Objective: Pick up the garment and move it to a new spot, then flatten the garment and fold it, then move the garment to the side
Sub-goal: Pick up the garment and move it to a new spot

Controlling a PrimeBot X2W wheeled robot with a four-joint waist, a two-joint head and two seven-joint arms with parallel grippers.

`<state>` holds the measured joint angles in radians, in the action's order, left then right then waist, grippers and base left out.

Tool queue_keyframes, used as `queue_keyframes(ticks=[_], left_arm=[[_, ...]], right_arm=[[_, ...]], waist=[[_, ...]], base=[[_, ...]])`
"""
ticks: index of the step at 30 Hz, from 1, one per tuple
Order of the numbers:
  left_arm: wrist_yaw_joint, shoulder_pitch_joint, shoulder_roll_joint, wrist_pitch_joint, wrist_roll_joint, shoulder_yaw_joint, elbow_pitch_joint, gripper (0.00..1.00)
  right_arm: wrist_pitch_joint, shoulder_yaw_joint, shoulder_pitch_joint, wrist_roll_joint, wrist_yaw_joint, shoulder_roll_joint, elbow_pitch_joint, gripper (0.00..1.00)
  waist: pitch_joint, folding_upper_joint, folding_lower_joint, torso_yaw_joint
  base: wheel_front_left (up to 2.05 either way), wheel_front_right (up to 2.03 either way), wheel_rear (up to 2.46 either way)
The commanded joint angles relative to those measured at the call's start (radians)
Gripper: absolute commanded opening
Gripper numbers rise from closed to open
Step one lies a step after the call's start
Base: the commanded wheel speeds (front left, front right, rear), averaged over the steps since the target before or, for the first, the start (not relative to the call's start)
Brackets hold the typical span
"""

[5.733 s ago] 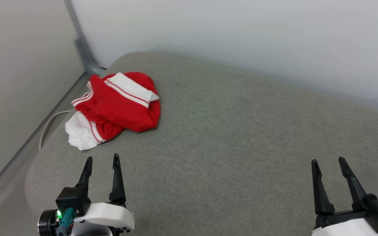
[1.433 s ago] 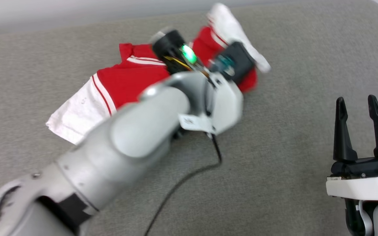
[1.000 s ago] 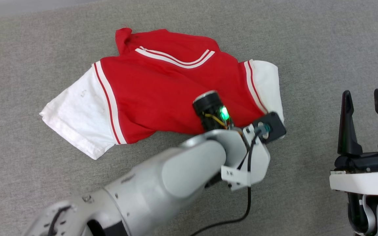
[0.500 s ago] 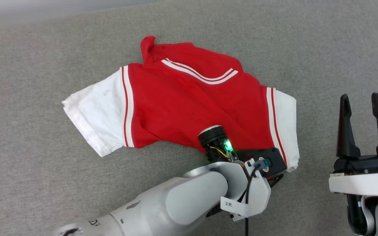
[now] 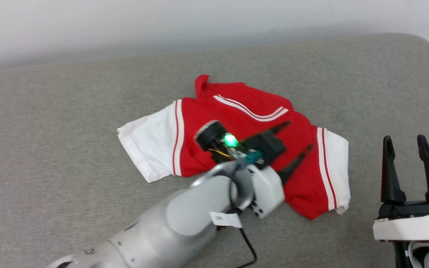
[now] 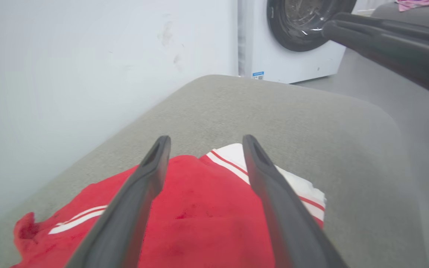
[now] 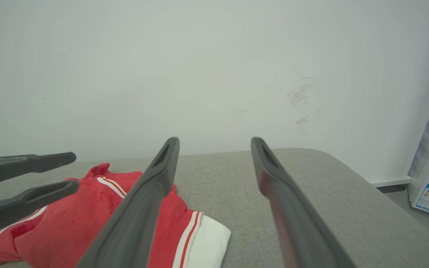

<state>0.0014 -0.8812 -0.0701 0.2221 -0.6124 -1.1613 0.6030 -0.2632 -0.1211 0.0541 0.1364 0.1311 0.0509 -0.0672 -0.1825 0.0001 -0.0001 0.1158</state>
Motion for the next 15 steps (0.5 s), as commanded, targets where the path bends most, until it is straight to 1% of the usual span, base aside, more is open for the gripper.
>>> queue_keyframes(ticks=[1,6,9,12,15], left_arm=[[0.028,0.022,-0.02,0.018,0.002,0.022,-0.005,1.0],[0.125,0.082,-0.085,0.043,0.007,0.128,-0.06,1.0],[0.189,0.14,-0.127,0.045,0.038,0.221,-0.149,1.0],[0.234,0.22,-0.171,0.043,0.076,0.322,-0.234,1.0],[0.26,0.3,-0.199,0.043,0.115,0.418,-0.308,1.0]], right_arm=[[-0.002,-0.004,-0.012,-0.006,-0.001,-0.001,0.001,1.0],[-0.002,-0.005,-0.034,-0.011,-0.001,-0.001,0.003,1.0],[-0.002,-0.007,-0.042,-0.013,-0.001,-0.001,0.003,1.0],[-0.002,-0.007,-0.054,-0.013,-0.001,-0.001,0.003,1.0],[-0.002,-0.006,-0.063,-0.011,-0.001,-0.001,0.005,1.0]], waist=[[0.036,-0.0001,0.0001,-0.035],[0.068,-0.0001,0.0001,-0.067],[0.082,-0.0001,0.0001,-0.086],[0.095,-0.0001,0.0001,-0.104],[0.108,-0.0001,0.0001,-0.122]], base=[[0.0,0.0,0.0],[0.0,0.0,0.0],[0.0,0.0,0.0],[0.0,0.0,0.0],[0.0,0.0,0.0]])
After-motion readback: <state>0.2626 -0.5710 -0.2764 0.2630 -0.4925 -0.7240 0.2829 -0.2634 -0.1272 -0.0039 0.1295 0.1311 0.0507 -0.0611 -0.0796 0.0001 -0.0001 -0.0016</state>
